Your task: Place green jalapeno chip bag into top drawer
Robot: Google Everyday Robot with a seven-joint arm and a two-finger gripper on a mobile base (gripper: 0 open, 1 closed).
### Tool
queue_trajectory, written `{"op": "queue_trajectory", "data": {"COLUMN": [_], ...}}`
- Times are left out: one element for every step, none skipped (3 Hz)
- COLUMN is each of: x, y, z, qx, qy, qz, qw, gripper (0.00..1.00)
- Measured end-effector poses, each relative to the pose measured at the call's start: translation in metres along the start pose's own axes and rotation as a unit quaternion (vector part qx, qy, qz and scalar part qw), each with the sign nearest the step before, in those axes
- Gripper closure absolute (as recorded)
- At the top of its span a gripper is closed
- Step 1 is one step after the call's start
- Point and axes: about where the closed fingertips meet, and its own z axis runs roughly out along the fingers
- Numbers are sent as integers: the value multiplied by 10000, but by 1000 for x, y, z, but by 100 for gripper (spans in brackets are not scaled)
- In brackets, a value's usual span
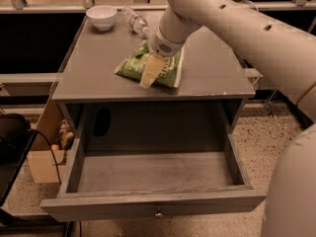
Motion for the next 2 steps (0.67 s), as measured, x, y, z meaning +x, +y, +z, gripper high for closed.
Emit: {"op": "queue_trajectory", "data": {"x": [-6,-6], "y": [-1,-2], "z": [18,33], "qx": [-95,-180], "qy": [58,128], "qz": [-6,28], "qw": [9999,9998], "gripper": [0,0]}}
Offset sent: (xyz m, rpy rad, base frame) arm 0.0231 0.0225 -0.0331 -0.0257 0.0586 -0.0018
